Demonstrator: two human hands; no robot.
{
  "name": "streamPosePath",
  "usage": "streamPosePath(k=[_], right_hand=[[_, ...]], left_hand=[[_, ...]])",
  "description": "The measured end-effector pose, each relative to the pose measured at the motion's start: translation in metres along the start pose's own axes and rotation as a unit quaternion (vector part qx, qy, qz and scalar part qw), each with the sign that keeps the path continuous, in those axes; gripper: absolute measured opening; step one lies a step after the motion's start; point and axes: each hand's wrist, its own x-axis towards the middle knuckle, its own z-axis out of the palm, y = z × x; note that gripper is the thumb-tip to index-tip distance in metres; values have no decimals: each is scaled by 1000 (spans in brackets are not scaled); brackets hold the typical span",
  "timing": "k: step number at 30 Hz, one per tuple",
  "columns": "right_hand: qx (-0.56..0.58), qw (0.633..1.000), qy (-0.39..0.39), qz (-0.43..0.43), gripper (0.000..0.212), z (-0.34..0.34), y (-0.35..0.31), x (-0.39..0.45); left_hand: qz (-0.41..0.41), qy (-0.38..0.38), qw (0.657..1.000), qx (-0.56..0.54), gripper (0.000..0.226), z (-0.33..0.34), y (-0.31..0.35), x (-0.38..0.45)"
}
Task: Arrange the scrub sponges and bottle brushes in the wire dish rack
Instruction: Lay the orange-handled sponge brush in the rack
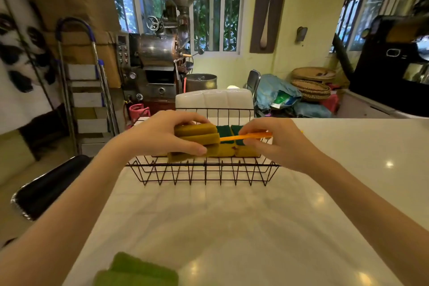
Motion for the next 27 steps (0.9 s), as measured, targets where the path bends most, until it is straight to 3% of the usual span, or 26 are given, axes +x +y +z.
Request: streamPosePath(k=[5, 10, 12, 15, 17, 20, 23, 27], right_hand=[[9, 999, 44, 16, 16, 10, 1, 34], [-104, 989, 109, 7, 21, 17, 2, 58], [-46, 987, 154, 5, 19, 20, 1, 64], [140, 973, 179, 30, 11, 26, -2, 70], [278, 944, 163, 69, 13, 31, -7, 71], [470, 863, 121, 141, 12, 38, -15, 67], [549, 806, 111, 192, 8, 44, -21, 64], [599, 761, 117, 220, 8, 49, -24, 62]], left_hand=[[-15, 45, 992, -120, 35, -24, -14, 9], [13, 81, 975, -208, 32, -39, -21, 11], [2, 120, 948, -295, 25, -43, -17, 16], [-25, 168, 905, -391, 22, -50, -13, 21], [-8, 166, 922, -349, 24, -47, -17, 19], [3, 139, 973, -183, 26, -29, -27, 23], [-23, 98, 983, -154, 30, -12, -28, 33], [-19, 79, 984, -159, 26, -5, -27, 36]])
